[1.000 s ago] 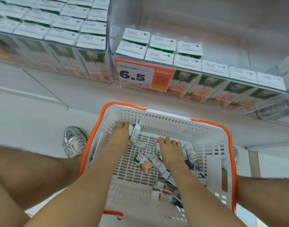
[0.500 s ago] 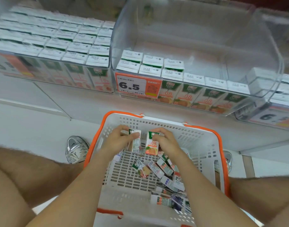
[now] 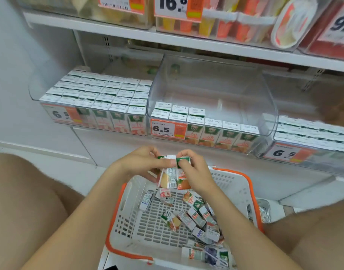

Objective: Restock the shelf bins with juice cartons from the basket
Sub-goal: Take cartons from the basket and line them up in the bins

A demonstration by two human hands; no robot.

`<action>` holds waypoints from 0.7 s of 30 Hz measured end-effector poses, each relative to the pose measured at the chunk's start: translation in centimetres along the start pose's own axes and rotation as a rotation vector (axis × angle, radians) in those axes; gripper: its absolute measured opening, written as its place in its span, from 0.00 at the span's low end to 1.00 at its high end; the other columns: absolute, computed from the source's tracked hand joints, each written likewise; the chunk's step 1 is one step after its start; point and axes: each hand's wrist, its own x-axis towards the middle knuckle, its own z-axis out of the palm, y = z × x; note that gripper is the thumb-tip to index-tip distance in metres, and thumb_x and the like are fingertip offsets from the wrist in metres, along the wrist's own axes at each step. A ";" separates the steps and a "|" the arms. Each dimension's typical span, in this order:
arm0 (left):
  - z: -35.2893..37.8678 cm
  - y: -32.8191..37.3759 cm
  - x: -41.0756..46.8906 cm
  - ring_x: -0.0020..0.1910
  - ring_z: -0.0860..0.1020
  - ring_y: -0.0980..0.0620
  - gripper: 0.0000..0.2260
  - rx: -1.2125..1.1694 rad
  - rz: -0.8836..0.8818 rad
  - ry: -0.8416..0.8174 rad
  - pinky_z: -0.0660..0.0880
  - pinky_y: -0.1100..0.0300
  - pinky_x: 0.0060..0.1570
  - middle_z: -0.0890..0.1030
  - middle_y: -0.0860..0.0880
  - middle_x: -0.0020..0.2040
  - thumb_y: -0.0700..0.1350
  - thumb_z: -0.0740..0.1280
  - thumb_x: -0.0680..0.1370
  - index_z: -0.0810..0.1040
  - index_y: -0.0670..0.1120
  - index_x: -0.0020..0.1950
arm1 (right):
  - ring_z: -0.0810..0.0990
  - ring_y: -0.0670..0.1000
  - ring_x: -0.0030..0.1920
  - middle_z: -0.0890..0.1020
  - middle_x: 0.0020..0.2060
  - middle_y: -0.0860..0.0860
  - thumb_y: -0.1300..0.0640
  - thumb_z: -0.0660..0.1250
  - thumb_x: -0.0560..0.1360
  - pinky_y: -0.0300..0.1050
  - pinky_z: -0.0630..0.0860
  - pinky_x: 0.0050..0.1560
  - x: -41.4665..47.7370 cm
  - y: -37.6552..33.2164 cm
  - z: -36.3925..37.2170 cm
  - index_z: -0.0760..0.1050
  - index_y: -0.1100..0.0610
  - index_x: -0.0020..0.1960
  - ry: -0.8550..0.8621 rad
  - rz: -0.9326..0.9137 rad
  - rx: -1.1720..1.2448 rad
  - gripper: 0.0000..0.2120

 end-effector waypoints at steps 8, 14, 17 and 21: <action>-1.2 9.1 -5.0 0.41 0.86 0.47 0.23 0.368 0.278 0.030 0.82 0.51 0.42 0.87 0.47 0.43 0.56 0.82 0.70 0.79 0.44 0.54 | 0.73 0.50 0.28 0.78 0.28 0.50 0.50 0.72 0.74 0.49 0.73 0.31 -0.4 -8.3 -5.5 0.79 0.46 0.48 0.181 -0.286 -0.211 0.04; -0.7 13.1 -4.1 0.45 0.86 0.48 0.18 0.330 0.487 0.126 0.84 0.55 0.41 0.87 0.49 0.50 0.53 0.80 0.73 0.82 0.52 0.61 | 0.77 0.44 0.42 0.84 0.46 0.46 0.52 0.69 0.77 0.31 0.71 0.46 1.2 -12.7 -10.8 0.78 0.49 0.67 0.374 -0.420 -0.422 0.18; -0.9 15.0 -3.2 0.54 0.85 0.58 0.21 0.374 0.517 0.105 0.82 0.53 0.59 0.85 0.57 0.60 0.57 0.77 0.75 0.81 0.57 0.67 | 0.79 0.53 0.53 0.83 0.58 0.52 0.54 0.67 0.80 0.47 0.74 0.55 3.5 -12.7 -13.3 0.74 0.54 0.72 0.411 -0.486 -0.604 0.21; -1.0 16.0 -1.9 0.52 0.85 0.57 0.15 0.399 0.534 0.150 0.82 0.55 0.57 0.84 0.57 0.58 0.56 0.74 0.78 0.82 0.60 0.65 | 0.78 0.63 0.60 0.80 0.65 0.57 0.53 0.65 0.83 0.54 0.74 0.60 7.1 -11.7 -16.1 0.69 0.56 0.75 0.126 -0.350 -0.931 0.22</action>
